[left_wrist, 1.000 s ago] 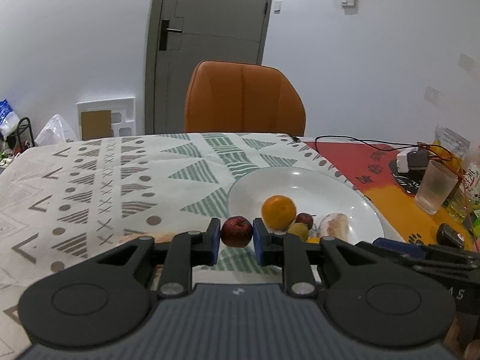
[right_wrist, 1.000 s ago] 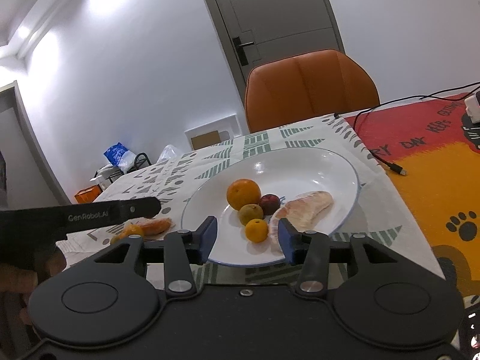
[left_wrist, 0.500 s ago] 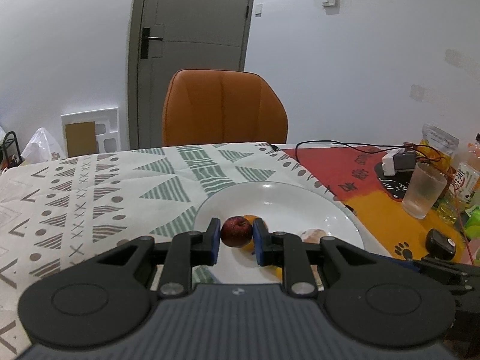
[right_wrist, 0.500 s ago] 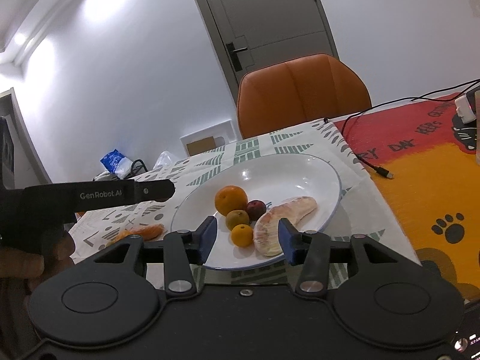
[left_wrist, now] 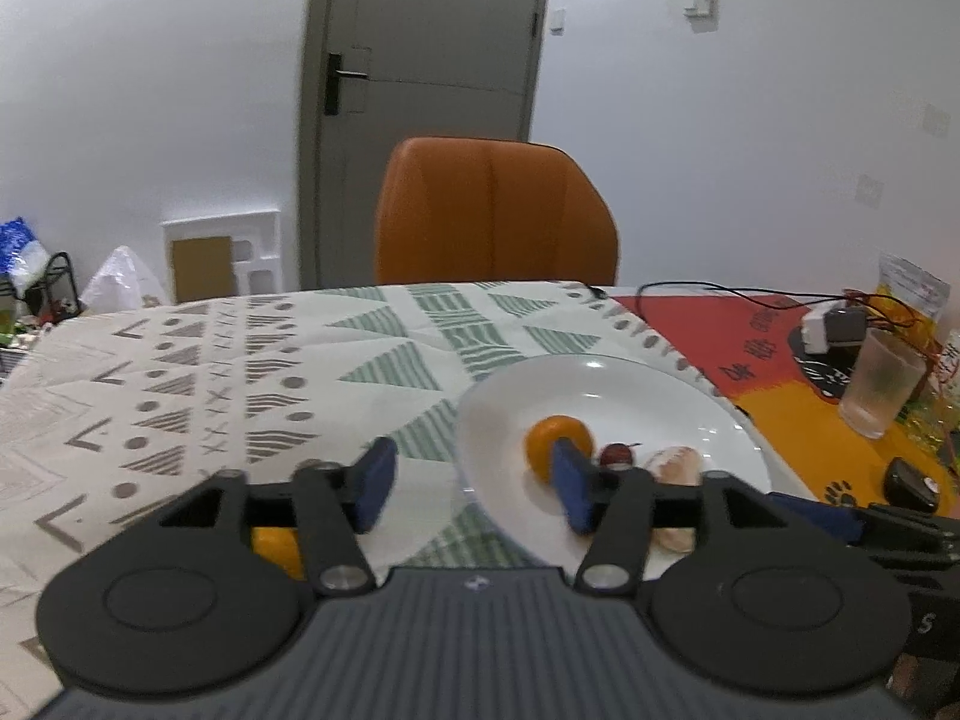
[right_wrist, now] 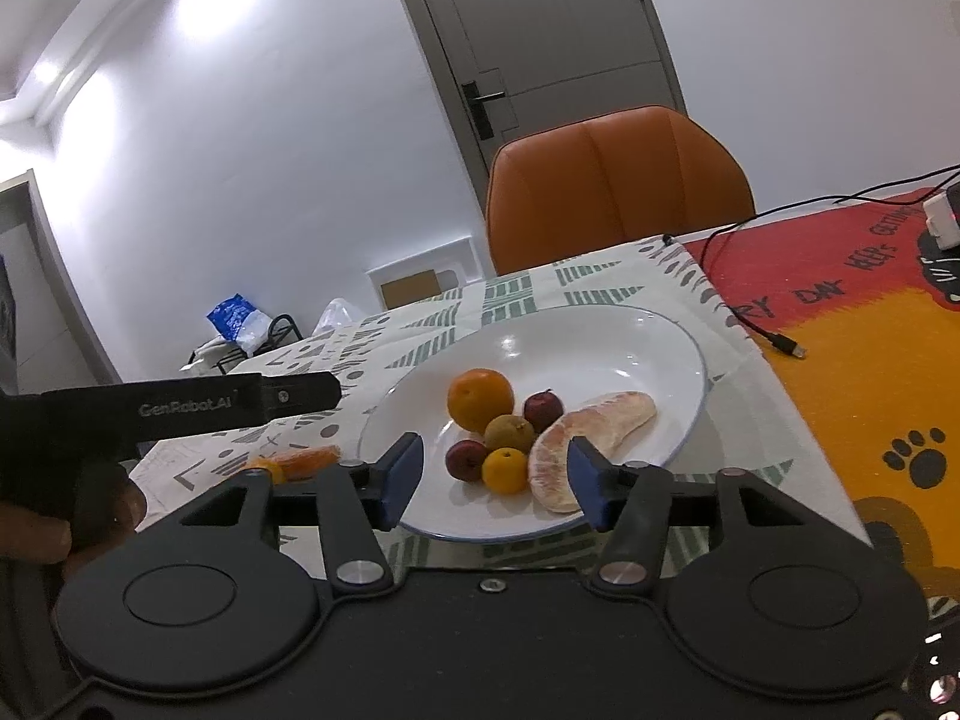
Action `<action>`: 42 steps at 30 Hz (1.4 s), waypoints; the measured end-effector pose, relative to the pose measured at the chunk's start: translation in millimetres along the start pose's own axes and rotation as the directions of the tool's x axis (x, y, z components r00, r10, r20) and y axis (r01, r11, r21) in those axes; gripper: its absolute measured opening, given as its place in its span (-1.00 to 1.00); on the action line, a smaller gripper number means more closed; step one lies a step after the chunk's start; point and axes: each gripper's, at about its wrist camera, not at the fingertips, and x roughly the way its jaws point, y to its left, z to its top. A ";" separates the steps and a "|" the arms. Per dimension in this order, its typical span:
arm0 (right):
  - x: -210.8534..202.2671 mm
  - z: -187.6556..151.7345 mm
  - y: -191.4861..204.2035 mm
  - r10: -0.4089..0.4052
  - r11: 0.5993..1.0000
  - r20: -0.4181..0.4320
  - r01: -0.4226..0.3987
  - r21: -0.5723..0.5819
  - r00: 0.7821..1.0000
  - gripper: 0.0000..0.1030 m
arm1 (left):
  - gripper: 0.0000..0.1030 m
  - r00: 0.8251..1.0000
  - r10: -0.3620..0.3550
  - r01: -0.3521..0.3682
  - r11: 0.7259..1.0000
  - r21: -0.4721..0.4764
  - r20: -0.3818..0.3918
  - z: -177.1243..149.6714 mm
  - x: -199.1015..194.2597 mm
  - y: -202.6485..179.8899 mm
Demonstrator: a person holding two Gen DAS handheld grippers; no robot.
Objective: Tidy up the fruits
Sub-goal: 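Open both tools over the bowl and withdraw toward the remaining fruits, then grasp the yellow lemon with the left tool while the right tool grasps the large orange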
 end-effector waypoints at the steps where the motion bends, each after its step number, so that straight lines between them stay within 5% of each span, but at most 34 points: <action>1: 0.5 -0.2 2.1 0.003 1.000 -0.001 -0.003 -0.002 1.000 0.10 | 0.27 1.000 0.012 -0.012 1.000 -0.001 0.003 -0.5 -1.9 2.8; 9: 4.6 -0.9 18.8 0.028 0.999 0.002 -0.028 -0.032 1.000 0.38 | 0.78 0.995 0.099 -0.098 0.995 -0.032 0.032 -6.0 -17.2 27.9; 21: 8.5 -1.6 41.4 0.079 0.995 0.023 -0.077 -0.061 0.997 1.00 | 0.89 0.984 0.170 -0.165 0.984 -0.069 0.061 -14.7 -38.7 60.9; 42: 34.6 -8.3 82.9 0.185 0.977 -0.041 -0.188 -0.105 0.982 1.00 | 0.84 0.983 0.182 -0.178 0.975 -0.130 0.015 -35.1 -58.4 104.9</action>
